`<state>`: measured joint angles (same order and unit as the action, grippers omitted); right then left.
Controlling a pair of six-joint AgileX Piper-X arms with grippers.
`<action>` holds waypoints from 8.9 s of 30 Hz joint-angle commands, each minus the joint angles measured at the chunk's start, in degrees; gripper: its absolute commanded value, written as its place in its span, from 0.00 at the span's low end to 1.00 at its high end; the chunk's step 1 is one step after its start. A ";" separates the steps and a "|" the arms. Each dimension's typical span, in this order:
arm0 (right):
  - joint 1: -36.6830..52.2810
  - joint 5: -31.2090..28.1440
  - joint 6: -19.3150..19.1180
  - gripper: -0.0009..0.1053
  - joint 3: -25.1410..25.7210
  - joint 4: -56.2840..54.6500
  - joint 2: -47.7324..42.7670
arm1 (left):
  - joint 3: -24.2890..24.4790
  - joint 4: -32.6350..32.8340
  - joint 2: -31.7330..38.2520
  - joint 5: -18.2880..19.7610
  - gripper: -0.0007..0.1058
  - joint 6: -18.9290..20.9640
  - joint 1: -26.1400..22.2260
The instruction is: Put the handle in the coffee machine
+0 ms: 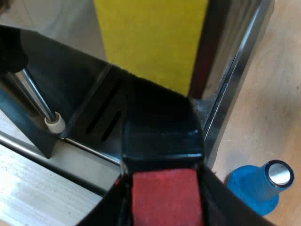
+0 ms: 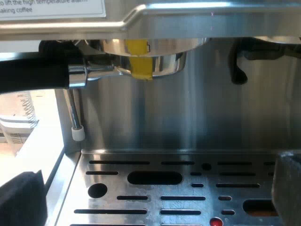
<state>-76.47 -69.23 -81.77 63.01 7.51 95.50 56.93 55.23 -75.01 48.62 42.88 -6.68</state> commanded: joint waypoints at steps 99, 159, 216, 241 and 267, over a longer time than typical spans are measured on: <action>17.56 22.01 -14.48 0.33 -0.26 34.34 14.02 | -0.64 -1.19 1.06 24.55 0.01 -2.95 -2.36; 19.13 21.35 -21.70 0.27 3.06 51.60 14.02 | -0.64 0.78 1.06 15.20 0.65 -4.24 -5.46; 18.82 20.20 -22.54 0.27 3.06 55.33 14.02 | 18.80 15.26 -4.53 -12.72 0.01 -0.51 -3.08; 18.50 20.29 -22.54 0.27 3.06 55.33 14.02 | 13.40 15.64 -9.40 -13.89 0.01 2.01 2.99; 18.50 20.63 -27.90 0.27 3.06 56.95 14.02 | 5.13 22.28 -3.41 -4.96 0.01 6.51 3.13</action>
<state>-58.53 -48.22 -109.18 64.37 55.96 112.09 64.11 75.47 -80.12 41.32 47.76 -4.16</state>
